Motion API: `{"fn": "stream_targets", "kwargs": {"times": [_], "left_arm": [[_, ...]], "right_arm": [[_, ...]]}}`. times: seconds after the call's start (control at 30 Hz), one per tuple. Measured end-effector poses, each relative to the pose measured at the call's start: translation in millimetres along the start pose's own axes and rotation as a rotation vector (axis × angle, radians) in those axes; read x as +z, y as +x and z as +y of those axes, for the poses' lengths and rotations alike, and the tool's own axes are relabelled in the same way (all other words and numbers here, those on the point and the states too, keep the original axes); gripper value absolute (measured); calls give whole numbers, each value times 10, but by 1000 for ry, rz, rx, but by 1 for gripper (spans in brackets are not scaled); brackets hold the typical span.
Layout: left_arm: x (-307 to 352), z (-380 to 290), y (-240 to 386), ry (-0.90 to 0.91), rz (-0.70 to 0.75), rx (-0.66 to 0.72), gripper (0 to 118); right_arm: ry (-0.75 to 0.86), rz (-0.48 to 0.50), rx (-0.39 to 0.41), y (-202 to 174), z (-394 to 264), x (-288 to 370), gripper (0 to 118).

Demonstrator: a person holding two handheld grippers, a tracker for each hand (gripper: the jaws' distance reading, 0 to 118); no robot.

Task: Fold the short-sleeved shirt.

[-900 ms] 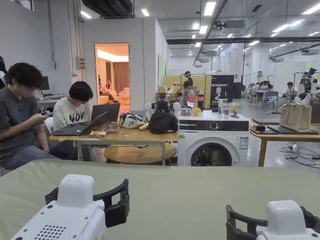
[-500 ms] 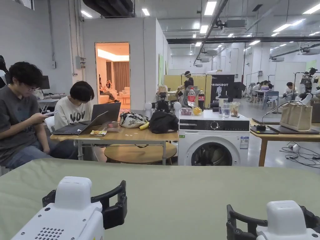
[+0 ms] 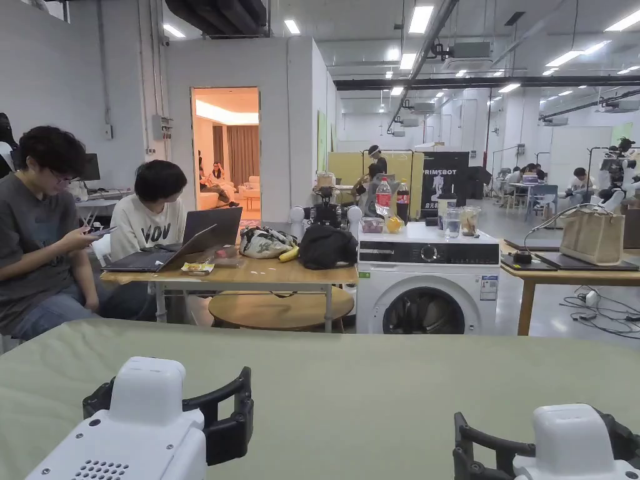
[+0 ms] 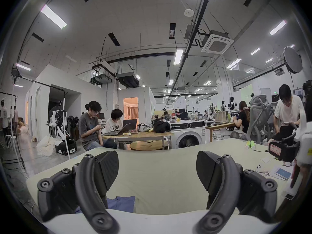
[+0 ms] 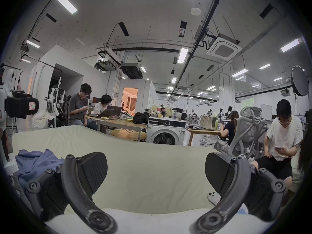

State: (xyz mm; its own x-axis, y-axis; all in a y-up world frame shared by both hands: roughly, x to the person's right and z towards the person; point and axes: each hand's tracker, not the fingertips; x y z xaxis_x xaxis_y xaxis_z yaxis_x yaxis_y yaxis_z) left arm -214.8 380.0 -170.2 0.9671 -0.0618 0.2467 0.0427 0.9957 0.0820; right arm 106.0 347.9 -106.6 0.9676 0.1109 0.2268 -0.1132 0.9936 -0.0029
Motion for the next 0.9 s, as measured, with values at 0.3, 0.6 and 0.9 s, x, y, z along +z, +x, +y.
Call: {"fn": "stream_targets", "kwargs": {"times": [0.3, 0.6, 0.9], "left_arm": [[27, 34, 42, 0, 21, -3, 95], [330, 21, 71, -67, 158, -19, 95], [406, 6, 139, -53, 91, -32, 95]], "right_arm": [[-18, 4, -26, -3, 38, 13, 115], [-25, -3, 18, -39, 85, 283, 115], [-52, -3, -27, -44, 31, 310, 115]]}}
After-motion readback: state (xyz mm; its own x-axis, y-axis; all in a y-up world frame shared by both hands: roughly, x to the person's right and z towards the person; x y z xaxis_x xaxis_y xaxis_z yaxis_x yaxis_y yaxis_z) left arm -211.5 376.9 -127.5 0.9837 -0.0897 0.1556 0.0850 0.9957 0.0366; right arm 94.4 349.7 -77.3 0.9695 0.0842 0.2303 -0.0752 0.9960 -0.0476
